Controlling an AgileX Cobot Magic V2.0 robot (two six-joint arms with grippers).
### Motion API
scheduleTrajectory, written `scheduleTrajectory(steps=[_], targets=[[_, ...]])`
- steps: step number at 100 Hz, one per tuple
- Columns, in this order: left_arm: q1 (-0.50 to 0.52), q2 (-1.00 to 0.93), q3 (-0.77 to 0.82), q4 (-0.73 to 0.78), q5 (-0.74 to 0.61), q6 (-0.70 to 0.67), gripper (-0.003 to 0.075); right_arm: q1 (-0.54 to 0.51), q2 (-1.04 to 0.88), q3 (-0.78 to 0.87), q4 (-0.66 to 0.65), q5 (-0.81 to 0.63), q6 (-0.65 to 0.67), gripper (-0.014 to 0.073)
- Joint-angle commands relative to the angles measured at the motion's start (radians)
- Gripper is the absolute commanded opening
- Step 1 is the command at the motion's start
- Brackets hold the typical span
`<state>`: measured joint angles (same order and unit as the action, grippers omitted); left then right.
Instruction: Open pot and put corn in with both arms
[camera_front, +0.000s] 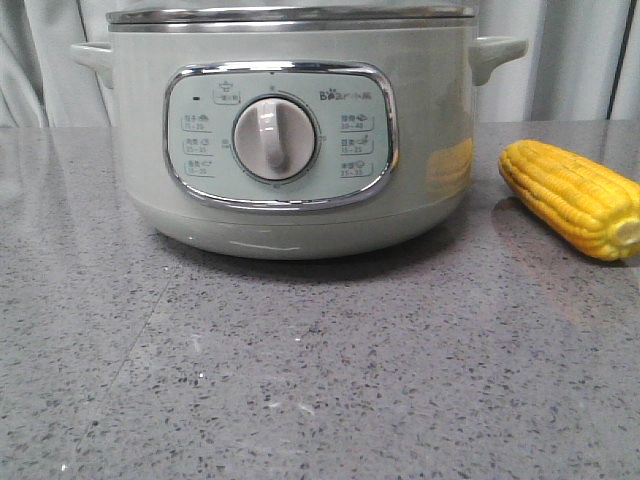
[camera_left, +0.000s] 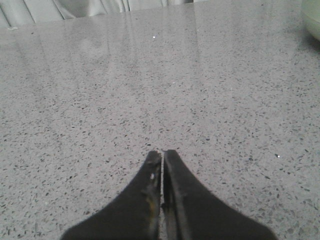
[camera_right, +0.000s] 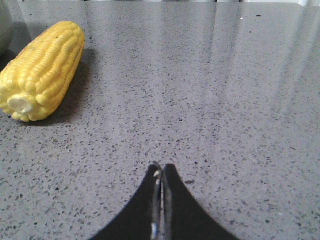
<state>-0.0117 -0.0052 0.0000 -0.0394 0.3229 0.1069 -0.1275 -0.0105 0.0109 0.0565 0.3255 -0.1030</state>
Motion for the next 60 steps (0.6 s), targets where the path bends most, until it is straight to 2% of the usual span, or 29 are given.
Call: scheduleTrajectory(steps=[1, 21, 35, 60], targets=[[0.0, -0.029, 0.024, -0.003, -0.048, -0.012, -0.002, -0.005, -0.024, 0.017, 0.0, -0.023, -0.002, -0.0068], [0.0, -0.029, 0.024, 0.0, -0.048, -0.012, -0.002, -0.005, -0.024, 0.017, 0.0, -0.03, -0.002, -0.0068], [0.0, -0.029, 0.024, 0.089, -0.087, -0.003, -0.002, -0.005, -0.024, 0.017, 0.0, -0.043, -0.002, -0.0068], [0.0, -0.029, 0.024, 0.09, -0.167, -0.003, -0.002, -0.005, -0.024, 0.017, 0.0, -0.241, -0.002, -0.0068]])
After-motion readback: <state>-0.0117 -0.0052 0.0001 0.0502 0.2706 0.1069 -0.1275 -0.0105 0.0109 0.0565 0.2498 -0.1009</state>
